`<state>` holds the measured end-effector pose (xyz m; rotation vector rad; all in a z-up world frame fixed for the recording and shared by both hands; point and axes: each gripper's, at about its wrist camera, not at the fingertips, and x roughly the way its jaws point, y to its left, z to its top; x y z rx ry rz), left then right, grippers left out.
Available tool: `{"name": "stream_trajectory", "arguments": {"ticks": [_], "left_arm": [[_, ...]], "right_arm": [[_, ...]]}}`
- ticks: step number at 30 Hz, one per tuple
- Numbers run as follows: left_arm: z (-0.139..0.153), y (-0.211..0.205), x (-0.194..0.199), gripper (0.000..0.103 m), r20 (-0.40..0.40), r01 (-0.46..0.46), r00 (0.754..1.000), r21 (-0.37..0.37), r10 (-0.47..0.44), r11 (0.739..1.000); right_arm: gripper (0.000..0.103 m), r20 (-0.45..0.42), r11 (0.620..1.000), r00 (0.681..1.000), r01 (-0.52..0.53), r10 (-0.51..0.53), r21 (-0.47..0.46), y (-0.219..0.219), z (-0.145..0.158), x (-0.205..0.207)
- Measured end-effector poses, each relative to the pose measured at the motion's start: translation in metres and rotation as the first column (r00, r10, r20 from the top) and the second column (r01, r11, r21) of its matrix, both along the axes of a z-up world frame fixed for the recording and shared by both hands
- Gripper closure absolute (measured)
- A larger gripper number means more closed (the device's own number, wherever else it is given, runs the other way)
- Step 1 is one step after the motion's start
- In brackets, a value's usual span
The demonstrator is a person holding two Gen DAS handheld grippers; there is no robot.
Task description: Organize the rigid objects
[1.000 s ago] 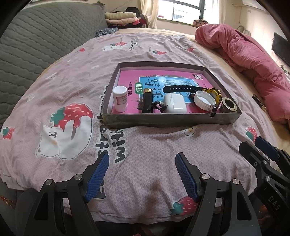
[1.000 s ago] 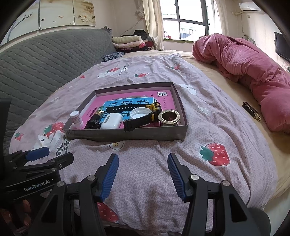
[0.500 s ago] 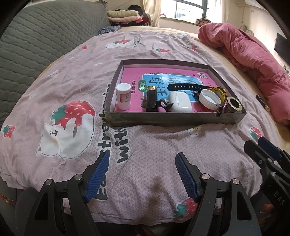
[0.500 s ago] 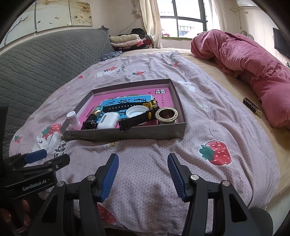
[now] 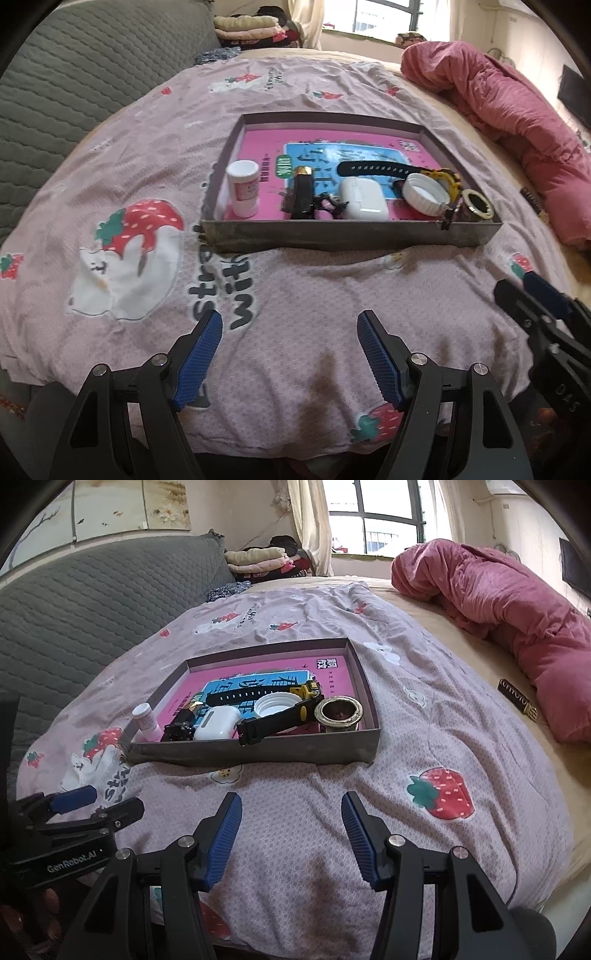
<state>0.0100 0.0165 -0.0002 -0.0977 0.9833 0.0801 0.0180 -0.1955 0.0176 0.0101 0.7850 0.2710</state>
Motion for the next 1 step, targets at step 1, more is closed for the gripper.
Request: {"name": "stream_trajectory", "arguments": {"ticks": [1], "left_arm": [[0.0001, 0.0005, 0.0012, 0.026, 0.001, 0.009, 1.000, -0.014, -0.009, 1.000]], "right_arm": [[0.047, -0.002, 1.000, 1.000, 0.003, -0.003, 0.001, -0.0009, 0.0001, 0.0022]]}}
